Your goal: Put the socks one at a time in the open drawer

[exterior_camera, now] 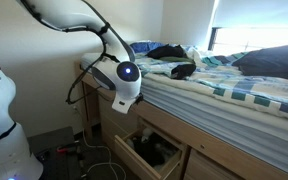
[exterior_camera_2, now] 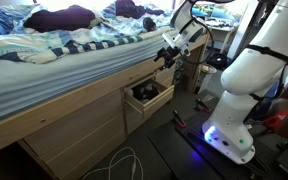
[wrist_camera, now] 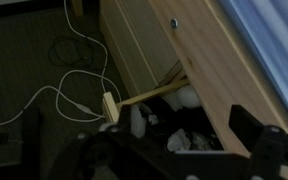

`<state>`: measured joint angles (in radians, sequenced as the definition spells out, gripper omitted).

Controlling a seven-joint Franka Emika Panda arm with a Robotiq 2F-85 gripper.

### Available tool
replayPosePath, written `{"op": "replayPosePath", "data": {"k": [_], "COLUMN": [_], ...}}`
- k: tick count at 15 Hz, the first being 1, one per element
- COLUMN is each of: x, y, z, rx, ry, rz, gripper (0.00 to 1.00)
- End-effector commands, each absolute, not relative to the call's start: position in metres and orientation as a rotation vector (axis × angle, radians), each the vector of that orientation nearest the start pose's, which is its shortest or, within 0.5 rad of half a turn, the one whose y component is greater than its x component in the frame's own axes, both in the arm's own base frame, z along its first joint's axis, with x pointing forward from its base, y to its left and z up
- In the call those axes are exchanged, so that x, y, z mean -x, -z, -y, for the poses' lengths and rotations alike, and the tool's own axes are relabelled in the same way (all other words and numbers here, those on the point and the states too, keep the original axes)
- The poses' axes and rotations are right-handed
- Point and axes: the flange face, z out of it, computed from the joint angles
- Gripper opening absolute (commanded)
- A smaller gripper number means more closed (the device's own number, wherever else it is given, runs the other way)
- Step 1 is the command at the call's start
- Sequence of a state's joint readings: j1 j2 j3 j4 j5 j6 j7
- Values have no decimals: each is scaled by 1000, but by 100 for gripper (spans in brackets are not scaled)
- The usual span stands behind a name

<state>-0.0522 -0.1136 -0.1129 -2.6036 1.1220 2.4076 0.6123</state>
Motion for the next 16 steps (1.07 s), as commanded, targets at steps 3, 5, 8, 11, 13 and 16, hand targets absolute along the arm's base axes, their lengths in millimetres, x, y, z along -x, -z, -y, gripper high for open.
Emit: {"op": "replayPosePath", "data": {"k": [3,5,8,11,13,16], "x": [-419,-426,-446,-469,-485,-514], "y": [-381,-411,-455,-494,-515,-528], "z": [53,50,53,61,68,81], "rx": [1675,1692,1707,1714,1705,1673], "ry": [-226,-223,-283,-308,-311,-291], "rz": [-1795,-1763,-1689,-1646,-1626,-1622], "gripper": [100,100,100,100,100,100]}}
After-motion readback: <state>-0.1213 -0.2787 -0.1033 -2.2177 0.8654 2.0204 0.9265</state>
